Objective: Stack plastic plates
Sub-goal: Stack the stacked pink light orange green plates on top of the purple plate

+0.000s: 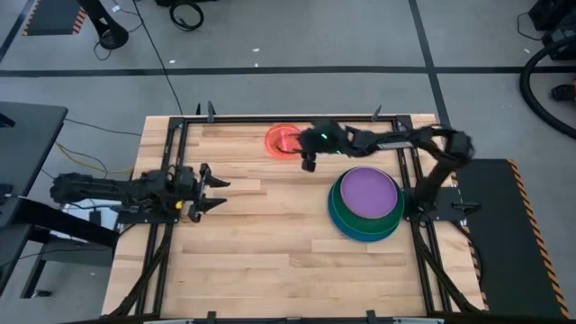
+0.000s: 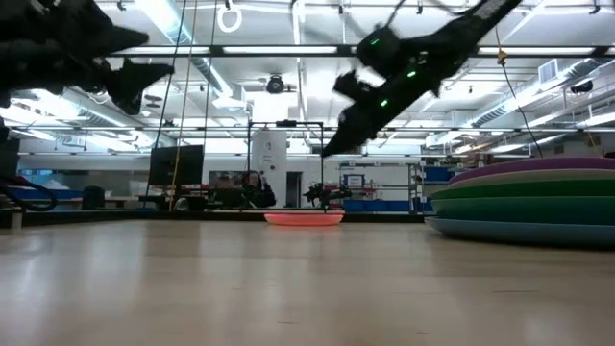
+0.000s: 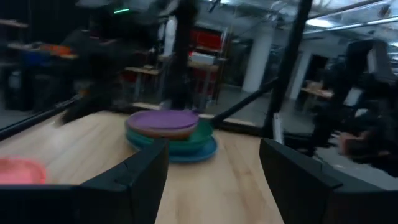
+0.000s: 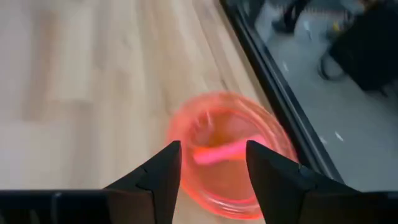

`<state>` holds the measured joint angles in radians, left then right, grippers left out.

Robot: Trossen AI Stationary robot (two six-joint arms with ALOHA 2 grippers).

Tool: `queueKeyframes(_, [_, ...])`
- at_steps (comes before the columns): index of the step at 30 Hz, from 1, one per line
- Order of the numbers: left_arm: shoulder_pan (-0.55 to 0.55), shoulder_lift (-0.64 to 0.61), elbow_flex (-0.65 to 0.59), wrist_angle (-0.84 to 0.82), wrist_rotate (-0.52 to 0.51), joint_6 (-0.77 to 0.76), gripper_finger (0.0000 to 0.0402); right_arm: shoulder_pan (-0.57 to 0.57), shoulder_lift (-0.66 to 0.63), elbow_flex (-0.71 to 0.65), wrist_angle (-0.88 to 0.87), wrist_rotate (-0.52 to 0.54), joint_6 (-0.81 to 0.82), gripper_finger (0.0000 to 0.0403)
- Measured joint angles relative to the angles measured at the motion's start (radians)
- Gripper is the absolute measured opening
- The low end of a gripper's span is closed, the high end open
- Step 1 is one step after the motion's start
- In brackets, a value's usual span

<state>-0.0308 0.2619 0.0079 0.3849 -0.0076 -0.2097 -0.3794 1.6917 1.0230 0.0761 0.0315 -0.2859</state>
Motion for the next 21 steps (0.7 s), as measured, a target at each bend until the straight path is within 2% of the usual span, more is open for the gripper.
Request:
queueKeyframes(4, [0.036,0.032,0.000,-0.046,-0.068,-0.001,0.0251,0.063,-0.172,-0.229,0.159,-0.043,0.107,0.0164])
queueKeyframes(8, [0.084,0.076,0.000,0.033,-0.076,0.046,0.0225,0.147,-0.362,-0.433,0.316,-0.041,0.209,0.0135])
queueKeyframes(11, [0.117,0.093,0.000,0.057,-0.067,0.049,0.0201,0.211,-0.443,-0.506,0.308,0.123,0.258,0.0113])
queueKeyframes(13, [0.135,0.098,0.000,0.058,-0.065,0.066,0.0189,0.228,-0.436,-0.481,0.201,0.197,0.228,0.0102])
queueKeyframes(15, [0.150,0.099,0.000,0.057,-0.064,0.084,0.0182,0.228,-0.374,-0.399,0.095,0.207,0.206,0.0100])
queueKeyframes(21, [0.160,0.098,0.000,0.063,-0.063,0.090,0.0183,0.185,-0.073,-0.075,-0.139,0.245,0.003,0.0117])
